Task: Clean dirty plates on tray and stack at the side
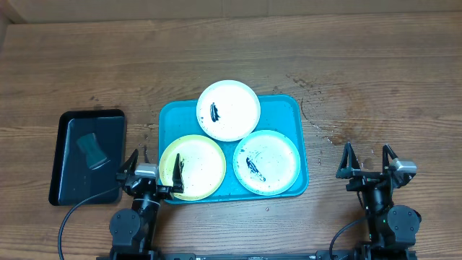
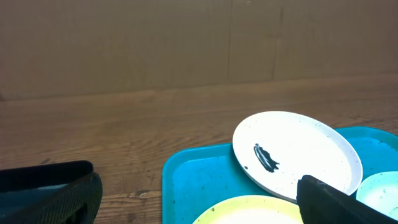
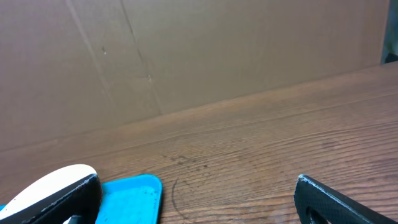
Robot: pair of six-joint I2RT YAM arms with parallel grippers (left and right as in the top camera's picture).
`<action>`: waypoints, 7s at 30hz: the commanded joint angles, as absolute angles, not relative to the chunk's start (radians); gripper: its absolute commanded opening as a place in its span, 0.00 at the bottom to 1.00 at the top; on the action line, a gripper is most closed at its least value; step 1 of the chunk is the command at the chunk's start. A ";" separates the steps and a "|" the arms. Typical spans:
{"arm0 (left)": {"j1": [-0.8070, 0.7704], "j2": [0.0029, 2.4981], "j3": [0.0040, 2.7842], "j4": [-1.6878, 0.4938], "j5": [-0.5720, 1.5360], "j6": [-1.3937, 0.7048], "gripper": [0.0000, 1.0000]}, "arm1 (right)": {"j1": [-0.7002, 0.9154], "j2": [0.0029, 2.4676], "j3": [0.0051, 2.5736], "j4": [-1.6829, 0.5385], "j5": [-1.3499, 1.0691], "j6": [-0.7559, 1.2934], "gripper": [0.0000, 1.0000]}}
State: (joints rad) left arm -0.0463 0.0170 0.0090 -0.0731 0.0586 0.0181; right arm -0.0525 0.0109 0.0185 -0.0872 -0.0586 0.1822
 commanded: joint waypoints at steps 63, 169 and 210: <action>-0.052 0.020 0.203 0.183 0.541 -0.499 1.00 | -0.059 0.006 0.008 -0.081 -0.046 0.175 1.00; 0.579 2.011 1.317 -0.801 -0.007 0.046 0.85 | -0.059 0.006 0.008 -0.081 -0.046 0.175 1.00; 0.577 2.014 1.317 -0.571 0.001 0.045 0.89 | -0.059 0.008 0.008 -0.081 -0.046 0.175 1.00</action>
State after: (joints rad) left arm 0.5766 1.9976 1.3045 -0.5835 -0.0036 0.0360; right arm -0.0528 0.0113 0.0185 -0.0883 -0.0586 0.1818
